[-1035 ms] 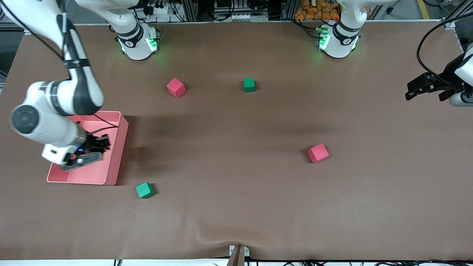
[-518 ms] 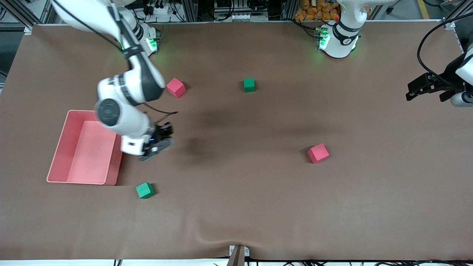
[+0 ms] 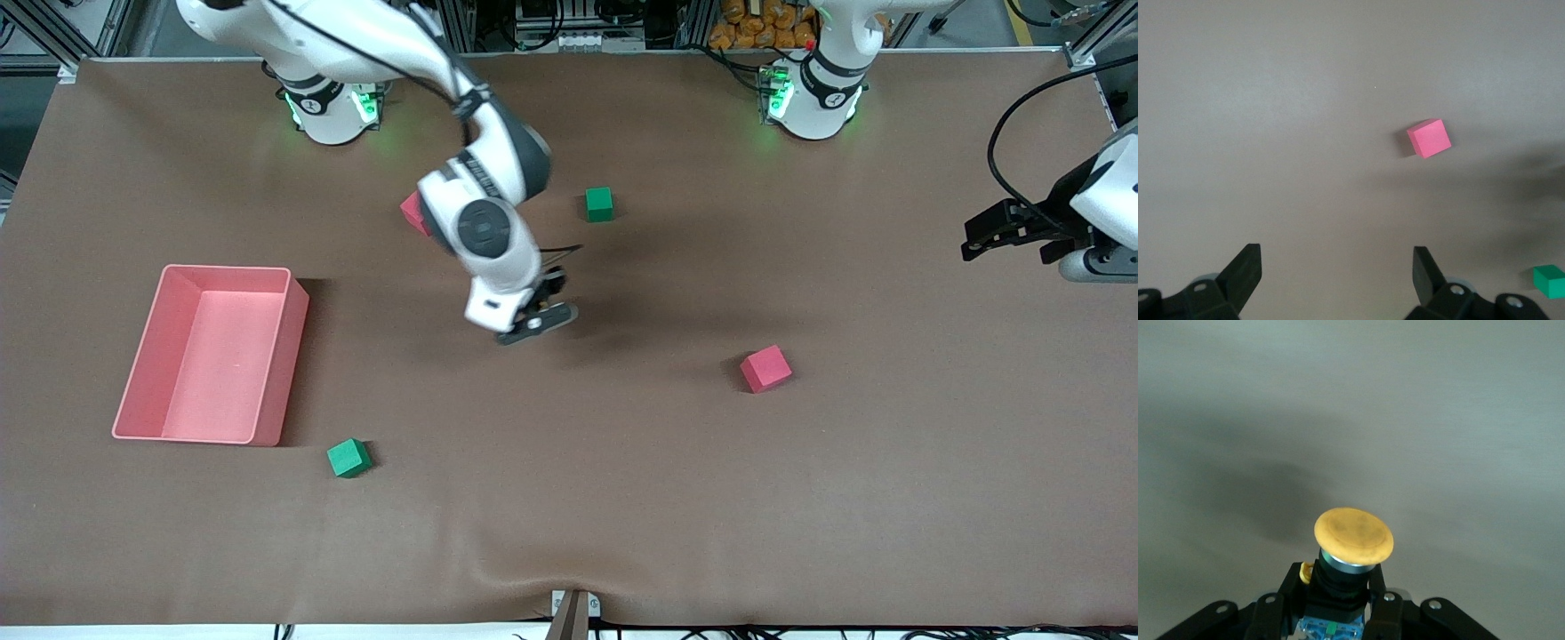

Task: Place and upright button with both arms
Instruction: 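Carry the button to the middle of the table with the right gripper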

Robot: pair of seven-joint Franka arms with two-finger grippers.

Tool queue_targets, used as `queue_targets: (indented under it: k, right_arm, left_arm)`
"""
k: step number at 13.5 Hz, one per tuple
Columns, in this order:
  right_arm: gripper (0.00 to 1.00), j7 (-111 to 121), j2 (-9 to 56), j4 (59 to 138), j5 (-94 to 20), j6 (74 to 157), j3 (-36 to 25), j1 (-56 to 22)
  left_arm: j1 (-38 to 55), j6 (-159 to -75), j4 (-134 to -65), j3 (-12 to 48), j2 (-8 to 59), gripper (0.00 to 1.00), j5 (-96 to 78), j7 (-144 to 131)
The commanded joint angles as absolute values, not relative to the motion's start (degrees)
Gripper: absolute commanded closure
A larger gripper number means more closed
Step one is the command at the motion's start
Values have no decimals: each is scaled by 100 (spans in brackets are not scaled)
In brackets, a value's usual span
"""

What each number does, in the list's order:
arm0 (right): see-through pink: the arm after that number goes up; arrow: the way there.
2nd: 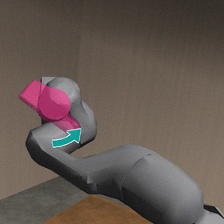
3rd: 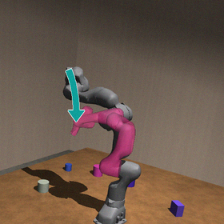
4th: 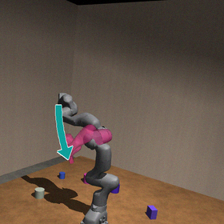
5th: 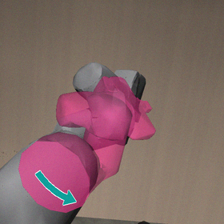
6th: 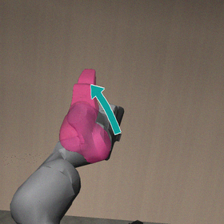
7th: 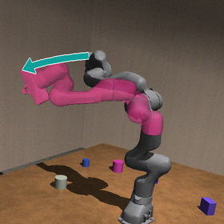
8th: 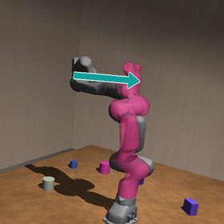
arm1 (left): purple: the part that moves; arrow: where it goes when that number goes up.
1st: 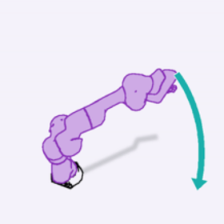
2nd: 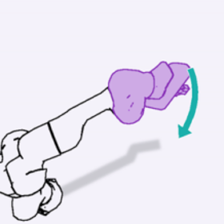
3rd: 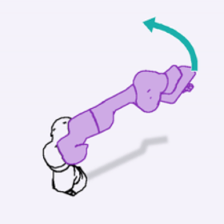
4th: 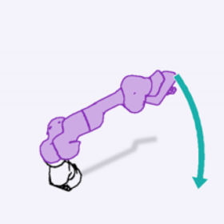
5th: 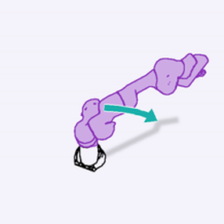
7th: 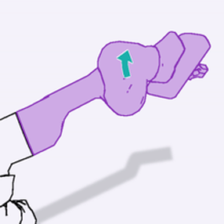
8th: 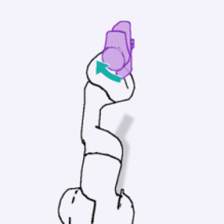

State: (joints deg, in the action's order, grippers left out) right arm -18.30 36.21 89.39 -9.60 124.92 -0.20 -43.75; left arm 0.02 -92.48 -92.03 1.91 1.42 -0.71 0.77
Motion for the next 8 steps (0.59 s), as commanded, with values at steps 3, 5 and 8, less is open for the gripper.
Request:
queue_targets:
  k: [3, 5, 8]
  right_arm:
    - [100, -2285, 4911, 8087, -1055, 14375, -97, -4912]
    - [100, -2433, 5184, 7946, -1055, 14546, -97, -5018]
    - [100, -3030, 5221, 7928, -1063, 14537, -97, -5150]
  left_arm:
    - [-9, -9246, -9132, 202, 141, 0, -53, 202]
    - [-9, -9246, -9132, 202, 141, 0, -44, 202]
    - [-35, -9229, -9123, 193, 123, 0, -44, 202]
